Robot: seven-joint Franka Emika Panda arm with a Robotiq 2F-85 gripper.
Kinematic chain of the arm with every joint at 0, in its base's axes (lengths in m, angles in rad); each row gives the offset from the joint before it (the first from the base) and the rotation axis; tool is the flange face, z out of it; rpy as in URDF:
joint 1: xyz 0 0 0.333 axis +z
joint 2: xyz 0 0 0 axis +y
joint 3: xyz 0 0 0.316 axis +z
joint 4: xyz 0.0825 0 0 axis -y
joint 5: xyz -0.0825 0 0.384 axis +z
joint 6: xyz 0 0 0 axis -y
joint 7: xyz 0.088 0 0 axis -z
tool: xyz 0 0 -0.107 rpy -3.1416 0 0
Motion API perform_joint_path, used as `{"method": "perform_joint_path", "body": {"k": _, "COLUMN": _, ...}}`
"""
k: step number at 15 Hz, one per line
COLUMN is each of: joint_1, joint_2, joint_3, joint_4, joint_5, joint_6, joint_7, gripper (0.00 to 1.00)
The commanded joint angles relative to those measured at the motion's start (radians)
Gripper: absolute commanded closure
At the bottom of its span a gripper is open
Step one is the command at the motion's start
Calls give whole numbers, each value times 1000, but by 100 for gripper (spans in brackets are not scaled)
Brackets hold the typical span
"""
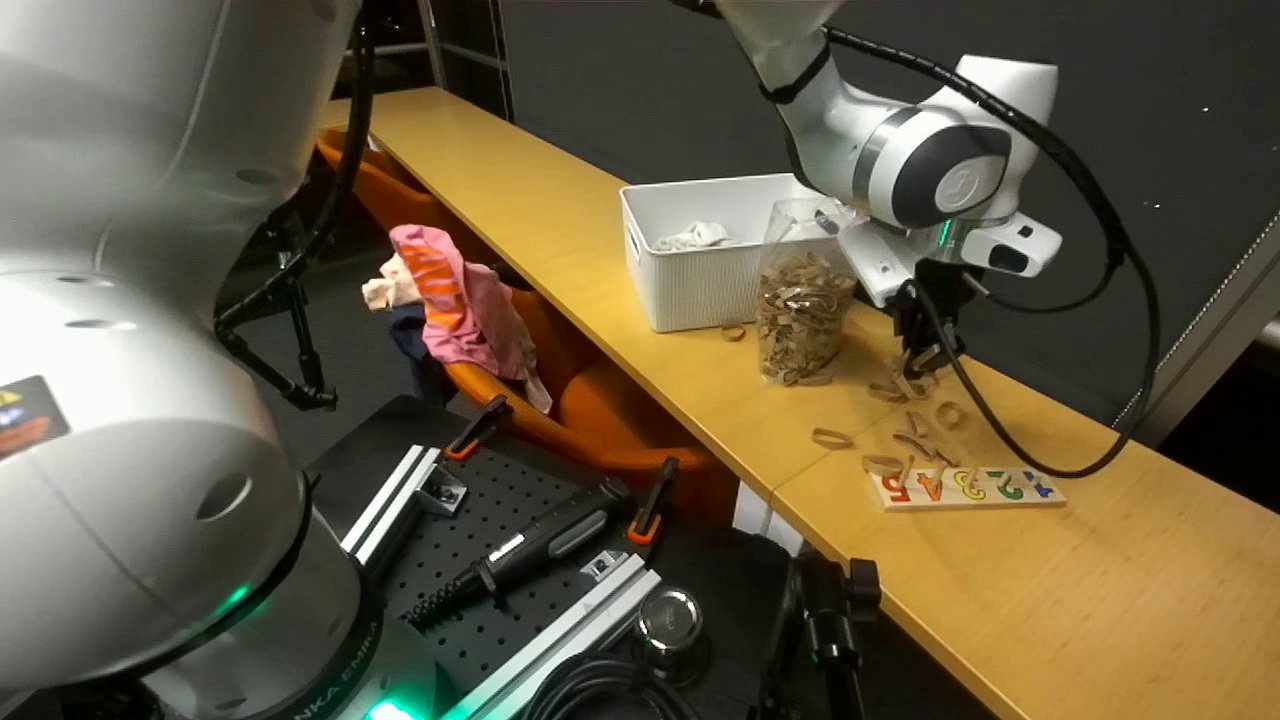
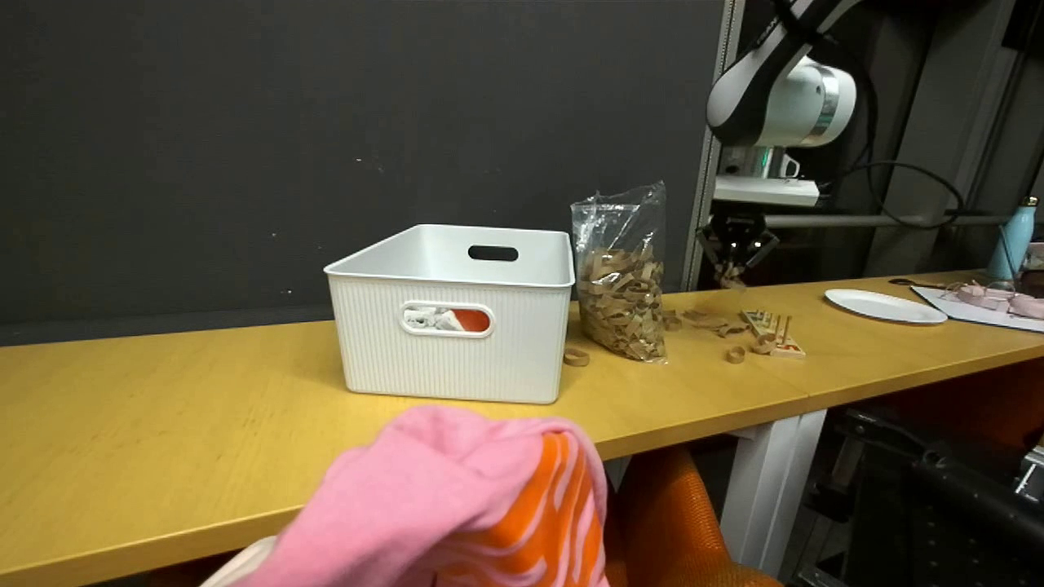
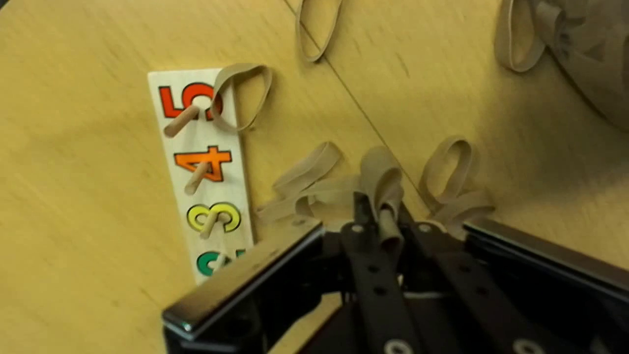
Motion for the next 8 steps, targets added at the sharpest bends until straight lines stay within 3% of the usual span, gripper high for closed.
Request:
{"method": "perform_joint_path", "body": {"k": 1, "joint_1": 38, "joint_2": -216, "joint_3": -46, "joint_4": -160, "joint_5": -87, "joint_6": 35, "joint_7": 50, "gripper": 98}}
{"method": "perform_joint_path", "body": {"k": 5, "joint_1": 94, "joint_2": -400, "joint_3": -66, "joint_4": -228, "joint_5": -229, "joint_6": 51, "joint_7": 148, "gripper": 98}}
{"method": "perform_joint_path", "body": {"k": 8, "joint_1": 124, "joint_2": -469, "joint_3": -22, "joint_4": -207, "joint_5": -335, "joint_6": 44, "joint_7": 228, "gripper": 98}}
